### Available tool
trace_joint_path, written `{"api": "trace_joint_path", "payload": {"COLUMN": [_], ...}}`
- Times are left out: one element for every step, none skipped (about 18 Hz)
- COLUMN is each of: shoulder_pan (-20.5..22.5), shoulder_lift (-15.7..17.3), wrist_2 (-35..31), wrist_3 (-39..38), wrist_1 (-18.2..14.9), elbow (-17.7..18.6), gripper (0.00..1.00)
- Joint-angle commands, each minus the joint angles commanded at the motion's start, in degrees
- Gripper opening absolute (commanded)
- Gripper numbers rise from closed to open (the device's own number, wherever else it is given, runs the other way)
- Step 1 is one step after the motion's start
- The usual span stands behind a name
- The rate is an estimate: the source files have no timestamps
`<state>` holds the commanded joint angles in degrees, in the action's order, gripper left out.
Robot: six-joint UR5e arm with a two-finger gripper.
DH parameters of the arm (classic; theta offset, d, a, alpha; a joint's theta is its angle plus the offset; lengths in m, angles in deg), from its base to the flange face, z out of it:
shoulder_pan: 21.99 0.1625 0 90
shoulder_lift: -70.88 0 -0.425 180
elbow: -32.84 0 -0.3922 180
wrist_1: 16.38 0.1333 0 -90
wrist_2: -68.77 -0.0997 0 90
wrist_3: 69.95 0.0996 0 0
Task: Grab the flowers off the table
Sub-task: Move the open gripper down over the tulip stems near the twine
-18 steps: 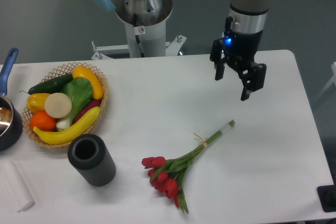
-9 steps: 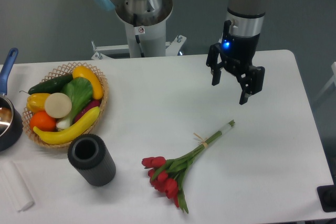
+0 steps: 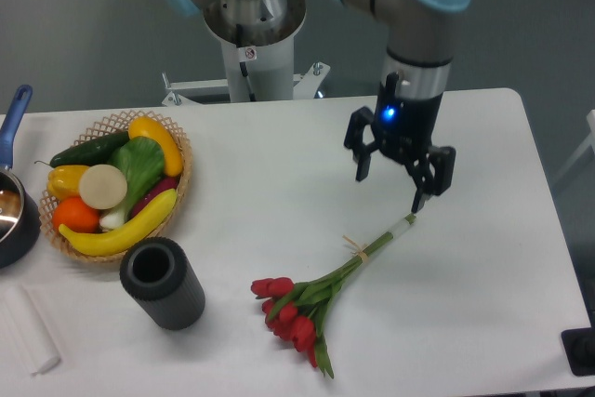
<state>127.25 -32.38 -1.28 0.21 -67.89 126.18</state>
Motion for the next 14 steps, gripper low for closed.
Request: {"api": "trace_joint_path", "payload": {"shoulder_pan": [-0.3, -0.5, -1.1, -1.8, -2.2, -2.3, -2.4, -2.5, -2.6, -3.0, -3.5, -3.7, -3.7, -3.8], "shoulder_lift": [-1.2, -1.7, -2.0, -2.6, -3.0, -3.6, -4.5, -4.8, -5.4, -6.0, -6.3, -6.5, -7.0, -7.6], "wrist_2": [0.0, 0.0, 0.1, 0.2, 0.7, 1.3, 1.1, 0.6, 0.2, -0.1, -0.1, -0.2, -0.6, -1.0], "wrist_3": [-1.8, -2.7, -3.4, -5.0, -7.7, -10.1, -11.3, -11.5, -11.5, -11.5, -11.5, -11.7, -12.8, -13.8], "wrist_1": [0.9, 1.7, 2.2, 2.3, 2.3, 2.3, 2.4, 3.1, 4.1, 5.3, 6.3, 7.2, 7.2, 7.1], "elbow": [-0.1, -0.1, -0.2, -0.6, -1.1, -1.8, -2.3, -2.4, -2.3, -1.9, -1.7, -1.6, -1.7, -1.6], "gripper": [1.0, 1.0, 1.0, 1.0, 1.0, 1.0, 1.0, 1.0, 1.0, 1.0, 1.0, 1.0, 1.0, 1.0]}}
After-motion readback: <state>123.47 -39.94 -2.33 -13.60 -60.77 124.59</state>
